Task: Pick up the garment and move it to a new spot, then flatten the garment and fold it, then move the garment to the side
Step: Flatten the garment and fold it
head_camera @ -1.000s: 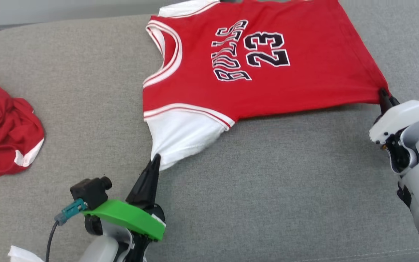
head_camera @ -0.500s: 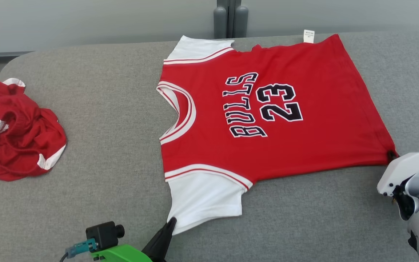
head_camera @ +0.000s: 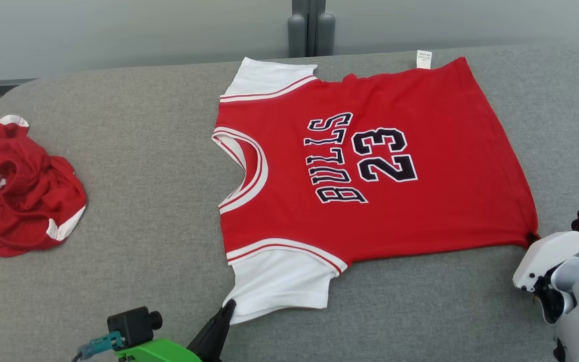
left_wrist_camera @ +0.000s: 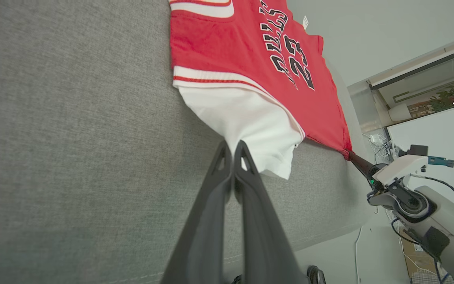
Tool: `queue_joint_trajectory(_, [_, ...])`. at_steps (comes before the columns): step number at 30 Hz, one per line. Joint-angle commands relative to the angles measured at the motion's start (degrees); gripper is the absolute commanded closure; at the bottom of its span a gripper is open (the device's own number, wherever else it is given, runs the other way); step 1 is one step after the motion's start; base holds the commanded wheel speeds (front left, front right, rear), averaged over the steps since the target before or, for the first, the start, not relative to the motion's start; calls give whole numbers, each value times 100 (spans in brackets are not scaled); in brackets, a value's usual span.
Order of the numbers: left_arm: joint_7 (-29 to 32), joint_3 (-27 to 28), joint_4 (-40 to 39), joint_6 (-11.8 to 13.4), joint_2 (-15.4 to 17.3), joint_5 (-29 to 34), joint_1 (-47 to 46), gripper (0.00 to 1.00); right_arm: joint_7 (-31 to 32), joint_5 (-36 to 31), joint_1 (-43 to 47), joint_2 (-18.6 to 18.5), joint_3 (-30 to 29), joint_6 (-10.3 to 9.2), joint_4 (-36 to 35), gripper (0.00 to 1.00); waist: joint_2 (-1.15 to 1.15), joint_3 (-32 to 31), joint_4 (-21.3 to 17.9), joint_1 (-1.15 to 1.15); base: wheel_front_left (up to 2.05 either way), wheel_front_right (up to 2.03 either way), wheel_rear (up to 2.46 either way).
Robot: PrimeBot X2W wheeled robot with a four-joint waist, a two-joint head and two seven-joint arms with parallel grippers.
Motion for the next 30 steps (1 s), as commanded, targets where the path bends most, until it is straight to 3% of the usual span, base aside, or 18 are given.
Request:
queue_joint_trajectory(1, [12, 46, -26, 45, 98, -4, 94, 100, 197, -57, 343, 140, -26, -12, -53, 100, 0, 1, -30, 0, 0, 0, 0])
queue_joint_trajectory(5, [-18, 138, -136, 129, 201, 6, 180, 100, 493, -146, 722, 269, -245, -12, -747, 100, 0, 1, -74, 0, 0, 0, 0])
queue_joint_trajectory(8, [-38, 128, -214, 73, 189, 47, 45, 100, 733, -345, 1025, 354, -622, -12, -1802, 100, 0, 4, -100, 0, 0, 0, 0])
queue_joint_trajectory(14, [-242, -18, 83, -81, -53, 437, -736, 100, 1402, -662, 1250, 691, -1142, -11, -3365, 100, 0, 65, -46, 0, 0, 0, 0])
queue_joint_trajectory(18, [-416, -70, 552, -129, -249, 757, -1409, 100, 1918, -869, 1105, 892, -1389, -11, -4038, 100, 0, 146, -47, 0, 0, 0, 0])
queue_joint_trajectory(24, [-617, -91, 1270, -187, -533, 1024, -2293, 100, 2462, -1110, 662, 1072, -1579, -10, -4298, 100, 0, 384, -106, 0, 0, 0, 0])
queue_joint_trajectory(30, [-780, -48, 1835, -309, -696, 1151, -3019, 100, 2535, -1111, 24, 1154, -1693, -11, -3989, 100, 0, 667, -140, 0, 0, 0, 0])
